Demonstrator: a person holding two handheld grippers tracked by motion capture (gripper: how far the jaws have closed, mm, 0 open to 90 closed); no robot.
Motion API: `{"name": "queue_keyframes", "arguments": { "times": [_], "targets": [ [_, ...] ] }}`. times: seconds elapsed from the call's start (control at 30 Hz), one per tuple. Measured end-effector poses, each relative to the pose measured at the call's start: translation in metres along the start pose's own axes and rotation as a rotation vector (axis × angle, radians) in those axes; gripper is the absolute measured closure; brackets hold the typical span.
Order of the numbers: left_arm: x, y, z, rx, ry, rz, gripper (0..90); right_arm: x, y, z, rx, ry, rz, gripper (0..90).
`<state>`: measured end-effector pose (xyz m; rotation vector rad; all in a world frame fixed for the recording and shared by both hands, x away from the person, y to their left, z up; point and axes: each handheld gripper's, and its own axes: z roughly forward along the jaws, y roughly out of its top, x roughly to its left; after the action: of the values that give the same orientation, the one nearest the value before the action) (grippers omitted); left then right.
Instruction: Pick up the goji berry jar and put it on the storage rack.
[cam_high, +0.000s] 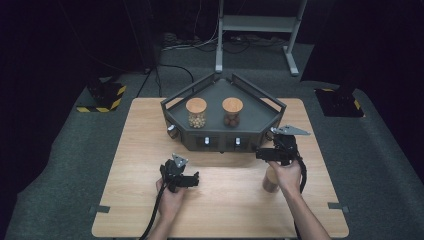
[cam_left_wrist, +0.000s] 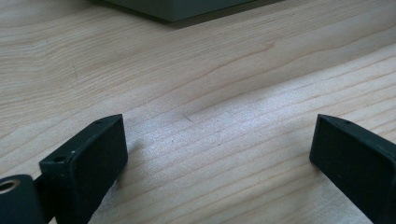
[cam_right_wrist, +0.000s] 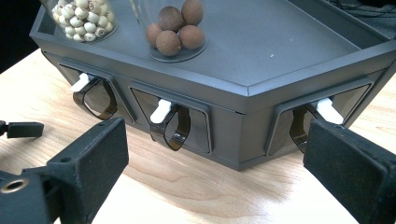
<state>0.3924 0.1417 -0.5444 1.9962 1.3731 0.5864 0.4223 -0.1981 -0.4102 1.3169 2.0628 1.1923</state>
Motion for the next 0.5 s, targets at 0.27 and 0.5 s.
{"name": "queue_keyframes", "arguments": {
  "times": [0.27, 0.5],
  "targets": [
    [0.0, 0.0, 0.0, 0.0, 0.0, 0.0, 4.3, -0.0002, -0.0043, 0.0003, -0.001, 0.0, 0.002, 6.8],
    [0.0, 0.0, 0.0, -0.001, -0.001, -0.001, 4.3, -0.0017, -0.0089, -0.0015, 0.003, 0.006, 0.001, 6.6]
  ]
}}
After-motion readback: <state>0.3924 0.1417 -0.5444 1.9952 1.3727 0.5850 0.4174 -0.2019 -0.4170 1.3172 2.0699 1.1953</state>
